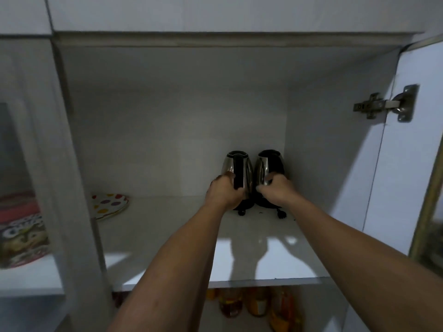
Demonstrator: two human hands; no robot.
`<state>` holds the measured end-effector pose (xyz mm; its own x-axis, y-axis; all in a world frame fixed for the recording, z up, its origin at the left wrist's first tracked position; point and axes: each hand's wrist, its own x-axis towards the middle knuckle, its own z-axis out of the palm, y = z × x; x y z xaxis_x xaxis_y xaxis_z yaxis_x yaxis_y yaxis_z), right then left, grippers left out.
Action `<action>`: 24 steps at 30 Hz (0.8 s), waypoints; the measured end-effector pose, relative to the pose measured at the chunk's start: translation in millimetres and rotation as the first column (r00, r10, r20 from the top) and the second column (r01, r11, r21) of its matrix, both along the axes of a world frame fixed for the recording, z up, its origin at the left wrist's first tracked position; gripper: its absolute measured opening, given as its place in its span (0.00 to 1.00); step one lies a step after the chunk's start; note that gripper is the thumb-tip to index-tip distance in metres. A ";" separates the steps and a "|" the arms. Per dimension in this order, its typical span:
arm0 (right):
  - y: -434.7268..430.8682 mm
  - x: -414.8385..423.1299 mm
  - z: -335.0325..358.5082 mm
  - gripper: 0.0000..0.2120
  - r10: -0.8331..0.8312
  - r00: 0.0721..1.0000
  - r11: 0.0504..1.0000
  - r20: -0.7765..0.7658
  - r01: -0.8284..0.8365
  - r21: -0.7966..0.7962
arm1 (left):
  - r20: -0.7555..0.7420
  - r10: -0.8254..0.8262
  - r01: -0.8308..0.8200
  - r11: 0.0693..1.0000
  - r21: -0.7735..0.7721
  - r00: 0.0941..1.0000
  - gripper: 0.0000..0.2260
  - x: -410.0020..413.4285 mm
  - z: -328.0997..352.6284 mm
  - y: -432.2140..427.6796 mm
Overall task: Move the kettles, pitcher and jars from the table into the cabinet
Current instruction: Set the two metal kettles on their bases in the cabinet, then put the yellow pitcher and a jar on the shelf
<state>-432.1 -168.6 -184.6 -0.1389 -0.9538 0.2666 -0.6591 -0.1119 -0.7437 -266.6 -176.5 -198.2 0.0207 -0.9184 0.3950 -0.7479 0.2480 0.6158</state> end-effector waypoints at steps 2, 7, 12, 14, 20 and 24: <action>24.4 15.3 4.4 0.07 0.089 0.996 0.996 -0.030 -0.089 -0.024 | -0.027 0.035 -0.035 0.999 0.000 0.999 0.18 14.5 5.0 31.1; 89.5 65.9 0.4 0.11 0.294 0.953 0.954 -0.071 -0.297 -0.038 | 0.025 0.156 -0.157 0.987 0.020 0.987 0.13 66.0 2.7 113.8; 151.3 121.8 -16.6 0.08 0.485 0.874 0.874 -0.036 -0.484 0.034 | 0.069 0.280 -0.281 0.960 0.002 0.957 0.10 119.0 -6.7 196.1; 167.8 147.9 -20.9 0.07 0.545 0.837 0.838 -0.040 -0.543 0.060 | 0.079 0.326 -0.329 0.944 0.027 0.942 0.10 146.3 -9.7 228.5; 223.0 250.4 -28.9 0.03 0.703 0.711 0.710 -0.017 -0.701 0.063 | 0.090 0.553 -0.559 0.827 0.065 0.829 0.11 243.3 -18.1 339.6; 269.2 335.5 -38.4 0.02 0.796 0.604 0.604 -0.026 -0.793 0.079 | 0.097 0.669 -0.676 0.729 0.105 0.737 0.11 312.0 -24.8 416.3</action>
<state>-96.6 100.6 -223.0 0.6935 -0.6939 0.1939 -0.3682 -0.5726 -0.7325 45.4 239.7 -223.1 0.6360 -0.7124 0.2966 -0.7192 -0.4078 0.5626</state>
